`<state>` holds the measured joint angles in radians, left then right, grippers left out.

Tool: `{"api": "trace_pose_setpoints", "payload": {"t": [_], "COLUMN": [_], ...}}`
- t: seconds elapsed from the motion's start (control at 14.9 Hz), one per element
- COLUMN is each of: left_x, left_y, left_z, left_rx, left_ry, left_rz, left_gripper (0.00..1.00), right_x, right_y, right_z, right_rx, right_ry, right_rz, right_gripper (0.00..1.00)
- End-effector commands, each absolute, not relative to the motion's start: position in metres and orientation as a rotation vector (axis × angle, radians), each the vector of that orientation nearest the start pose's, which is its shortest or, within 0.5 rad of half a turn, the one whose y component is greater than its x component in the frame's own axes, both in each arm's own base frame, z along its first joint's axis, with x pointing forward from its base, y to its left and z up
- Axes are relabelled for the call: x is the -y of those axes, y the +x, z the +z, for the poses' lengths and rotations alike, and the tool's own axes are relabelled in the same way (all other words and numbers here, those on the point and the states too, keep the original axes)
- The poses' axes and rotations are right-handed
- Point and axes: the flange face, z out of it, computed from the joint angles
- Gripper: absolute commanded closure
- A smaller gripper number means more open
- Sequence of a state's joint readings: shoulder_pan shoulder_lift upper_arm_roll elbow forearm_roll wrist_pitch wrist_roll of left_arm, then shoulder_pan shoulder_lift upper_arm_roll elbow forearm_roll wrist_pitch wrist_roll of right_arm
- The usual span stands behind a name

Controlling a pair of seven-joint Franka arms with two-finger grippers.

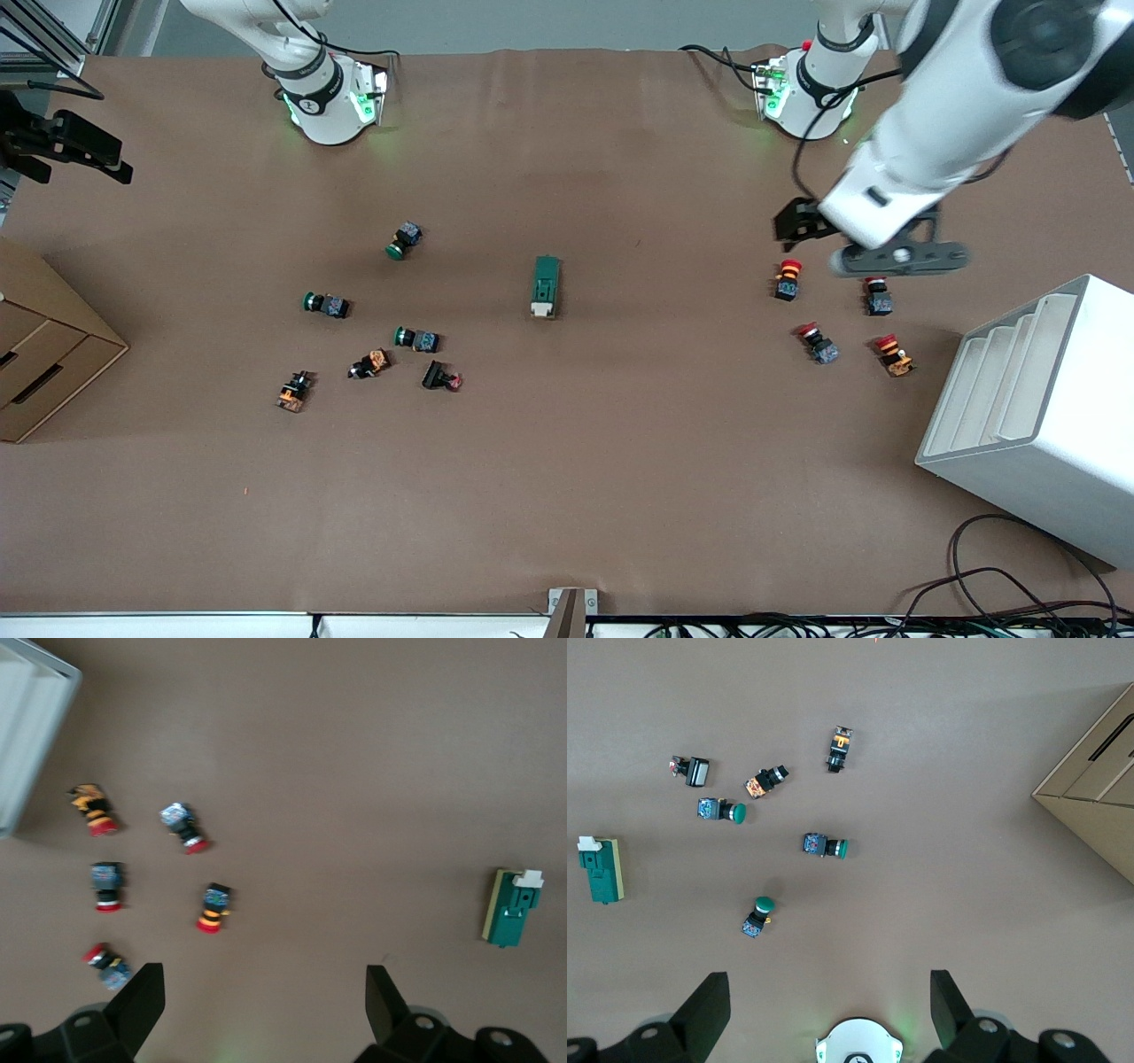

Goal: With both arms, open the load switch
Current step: 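Move the left gripper over the green load switch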

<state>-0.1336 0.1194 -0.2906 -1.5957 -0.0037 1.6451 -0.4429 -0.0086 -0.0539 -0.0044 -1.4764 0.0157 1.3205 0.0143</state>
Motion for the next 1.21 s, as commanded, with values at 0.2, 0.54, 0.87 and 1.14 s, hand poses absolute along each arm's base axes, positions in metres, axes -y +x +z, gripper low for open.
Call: {"api": "trace_pose_setpoints", "payload": {"t": [0.2, 0.54, 0.87, 1.14], "left_x": [0.343, 0.420, 0.489, 0.531], "left_y": [0.509, 0.443, 0.369, 0.322], "left_z": [0.479, 0.420, 0.345, 0.281], "left_rx": [0.129, 0.035, 0.089, 0.175], "left_ry": [-3.170, -3.172, -3.104, -3.036], "left_rz": [0.097, -0.068, -0.210, -0.500], "left_gripper": [0.00, 0.01, 0.02, 0.03], "right_x": [0.003, 0.000, 0.004, 0.007], "right_y": [0.503, 0.504, 0.507, 0.526], "right_z": [0.679, 0.680, 0.684, 0.664], "right_rx": [-0.034, -0.026, -0.039, -0.047], "right_ry": [-3.123, -3.122, -3.126, -3.126], "right_rz": [0.156, 0.146, 0.122, 0.139], "right_gripper": [0.00, 0.00, 0.00, 0.00]}}
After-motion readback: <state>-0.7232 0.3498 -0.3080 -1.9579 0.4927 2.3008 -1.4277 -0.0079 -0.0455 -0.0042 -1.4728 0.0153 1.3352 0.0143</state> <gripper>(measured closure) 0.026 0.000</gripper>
